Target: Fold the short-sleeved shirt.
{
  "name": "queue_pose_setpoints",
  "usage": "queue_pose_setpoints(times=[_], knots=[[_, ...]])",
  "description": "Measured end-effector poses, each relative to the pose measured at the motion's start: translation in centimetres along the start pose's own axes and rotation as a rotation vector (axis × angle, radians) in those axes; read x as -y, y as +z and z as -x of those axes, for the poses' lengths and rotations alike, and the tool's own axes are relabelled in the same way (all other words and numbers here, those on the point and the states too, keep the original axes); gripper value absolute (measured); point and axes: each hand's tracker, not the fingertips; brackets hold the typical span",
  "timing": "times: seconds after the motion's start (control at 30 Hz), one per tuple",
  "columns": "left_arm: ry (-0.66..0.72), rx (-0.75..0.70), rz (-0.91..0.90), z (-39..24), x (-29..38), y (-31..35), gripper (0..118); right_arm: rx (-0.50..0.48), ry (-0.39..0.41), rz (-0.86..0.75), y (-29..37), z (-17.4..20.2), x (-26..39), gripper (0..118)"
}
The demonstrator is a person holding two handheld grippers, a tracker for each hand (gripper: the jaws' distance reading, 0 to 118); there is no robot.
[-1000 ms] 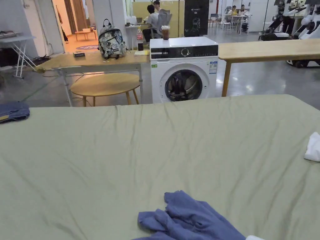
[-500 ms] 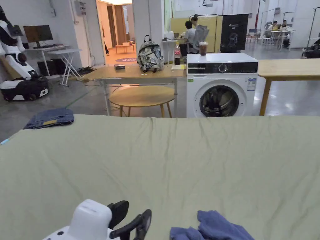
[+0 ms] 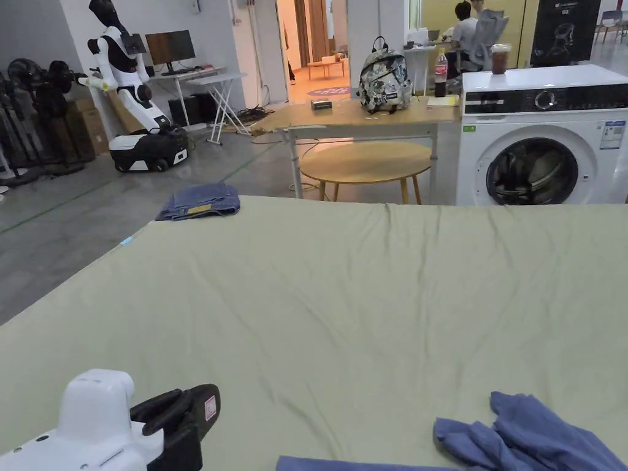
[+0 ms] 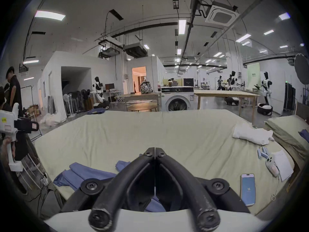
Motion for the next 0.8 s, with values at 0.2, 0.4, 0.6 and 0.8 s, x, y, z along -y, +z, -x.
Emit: queue_pose_setpoints(times=[0.2, 0.4, 0.6, 0.8], knots=[[0.093, 0.104, 0.234, 0.4, 1.8, -7.9, 54, 0.007, -0.047, 0.028, 0.2, -1.1, 1.1, 0], [0.1, 0.038, 0.476, 2.5, 6.3, -18.1, 56, 0.044, -0.073, 0.063, 0.7, -2.7, 2.3, 0], [0.13, -0.047, 0.59, 2.5, 9.1, -21.9, 56, 0.1, -0.108, 0.089, 1.1, -4.5, 3.1, 0], [-0.102, -0.16, 0.628, -0.7, 10.5, -23.1, 36, 0.148, -0.151, 0.125, 0.9, -5.9, 4.3, 0]])
